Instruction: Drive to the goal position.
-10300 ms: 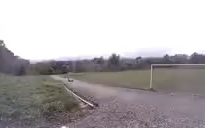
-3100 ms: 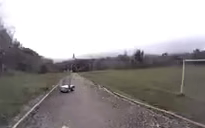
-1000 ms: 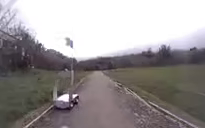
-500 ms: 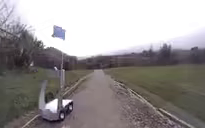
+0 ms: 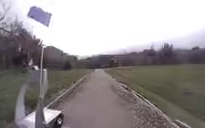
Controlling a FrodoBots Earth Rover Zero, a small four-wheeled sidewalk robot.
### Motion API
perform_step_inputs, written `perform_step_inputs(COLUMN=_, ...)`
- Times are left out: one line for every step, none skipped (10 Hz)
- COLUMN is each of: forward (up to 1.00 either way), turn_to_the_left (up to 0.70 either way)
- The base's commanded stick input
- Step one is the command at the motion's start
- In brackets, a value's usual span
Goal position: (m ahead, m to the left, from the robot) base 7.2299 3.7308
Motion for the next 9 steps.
perform_step_inputs(forward=0.7, turn_to_the_left=0.0)
perform_step_inputs(forward=0.7, turn_to_the_left=0.0)
perform_step_inputs(forward=0.7, turn_to_the_left=0.0)
perform_step_inputs(forward=0.7, turn_to_the_left=0.0)
perform_step_inputs(forward=0.7, turn_to_the_left=0.0)
perform_step_inputs(forward=0.7, turn_to_the_left=0.0)
perform_step_inputs(forward=0.7, turn_to_the_left=0.0)
perform_step_inputs(forward=0.7, turn_to_the_left=0.0)
perform_step_inputs(forward=0.7, turn_to_the_left=0.0)
